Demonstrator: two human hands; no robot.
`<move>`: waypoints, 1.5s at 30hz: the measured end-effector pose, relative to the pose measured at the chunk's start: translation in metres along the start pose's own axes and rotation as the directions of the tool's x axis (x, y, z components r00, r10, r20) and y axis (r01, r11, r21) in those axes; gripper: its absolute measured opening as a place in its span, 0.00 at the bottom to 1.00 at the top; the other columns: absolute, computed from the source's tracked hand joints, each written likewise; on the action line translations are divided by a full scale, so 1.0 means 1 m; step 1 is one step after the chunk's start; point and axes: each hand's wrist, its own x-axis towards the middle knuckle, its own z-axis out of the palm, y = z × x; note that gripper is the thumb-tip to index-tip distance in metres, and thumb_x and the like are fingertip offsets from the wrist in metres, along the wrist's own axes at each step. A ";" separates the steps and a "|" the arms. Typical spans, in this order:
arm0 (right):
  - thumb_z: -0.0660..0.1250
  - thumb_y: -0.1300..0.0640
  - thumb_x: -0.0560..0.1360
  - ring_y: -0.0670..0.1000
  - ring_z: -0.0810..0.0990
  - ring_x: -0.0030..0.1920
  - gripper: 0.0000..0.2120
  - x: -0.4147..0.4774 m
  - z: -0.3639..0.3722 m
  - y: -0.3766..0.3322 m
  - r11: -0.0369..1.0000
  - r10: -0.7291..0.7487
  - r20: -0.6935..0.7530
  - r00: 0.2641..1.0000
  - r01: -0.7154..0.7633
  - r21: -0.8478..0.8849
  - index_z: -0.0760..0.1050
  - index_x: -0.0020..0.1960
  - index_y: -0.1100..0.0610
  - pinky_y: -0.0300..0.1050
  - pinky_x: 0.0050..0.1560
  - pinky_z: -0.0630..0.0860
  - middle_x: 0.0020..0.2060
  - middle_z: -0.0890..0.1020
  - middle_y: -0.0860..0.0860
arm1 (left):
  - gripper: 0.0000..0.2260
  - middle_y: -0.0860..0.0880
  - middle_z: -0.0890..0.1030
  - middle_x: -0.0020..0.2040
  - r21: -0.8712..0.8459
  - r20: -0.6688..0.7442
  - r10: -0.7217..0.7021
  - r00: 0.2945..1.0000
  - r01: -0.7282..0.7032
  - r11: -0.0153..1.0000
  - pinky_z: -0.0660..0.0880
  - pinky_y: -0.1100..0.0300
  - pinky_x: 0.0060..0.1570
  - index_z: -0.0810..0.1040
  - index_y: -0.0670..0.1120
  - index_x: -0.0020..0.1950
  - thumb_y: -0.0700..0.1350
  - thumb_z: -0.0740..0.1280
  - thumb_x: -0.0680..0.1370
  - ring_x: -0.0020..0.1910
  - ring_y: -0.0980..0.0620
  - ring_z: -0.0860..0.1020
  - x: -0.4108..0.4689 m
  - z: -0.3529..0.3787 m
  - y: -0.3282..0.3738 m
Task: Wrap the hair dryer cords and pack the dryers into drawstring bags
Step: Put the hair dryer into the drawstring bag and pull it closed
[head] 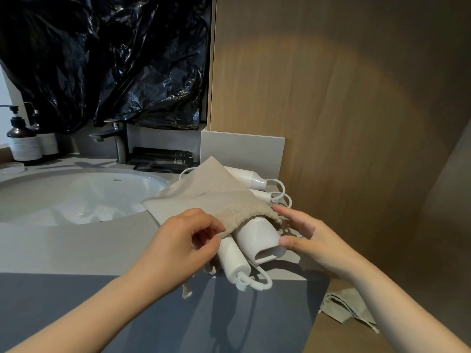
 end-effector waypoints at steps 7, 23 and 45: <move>0.78 0.45 0.63 0.28 0.73 0.58 0.31 0.009 0.007 0.009 0.996 -0.051 0.051 0.997 0.047 0.080 0.71 0.63 0.33 0.23 0.53 0.70 0.58 0.75 0.26 | 0.05 0.57 0.79 0.40 -0.029 0.006 -0.008 1.000 0.008 1.000 0.75 0.66 0.39 0.83 0.53 0.44 0.45 0.69 0.71 0.40 0.54 0.79 0.003 -0.003 0.001; 0.79 0.44 0.57 0.50 0.76 0.36 0.18 0.017 0.021 0.012 0.970 -0.077 -0.154 0.985 0.110 0.218 0.81 0.43 0.51 0.46 0.40 0.75 0.34 0.78 0.51 | 0.40 0.62 0.65 0.57 0.134 0.006 -0.205 0.979 0.202 0.970 0.71 0.65 0.54 0.66 0.61 0.59 0.77 0.67 0.52 0.59 0.60 0.65 -0.015 0.005 0.014; 0.73 0.50 0.69 0.58 0.79 0.42 0.08 0.007 0.023 -0.003 0.988 -0.129 -0.171 0.977 0.141 0.063 0.83 0.48 0.49 0.43 0.40 0.79 0.38 0.83 0.49 | 0.17 0.57 0.80 0.45 -0.073 -0.113 -0.292 0.950 0.285 0.956 0.78 0.65 0.39 0.82 0.55 0.51 0.52 0.79 0.64 0.36 0.58 0.81 -0.015 0.002 0.008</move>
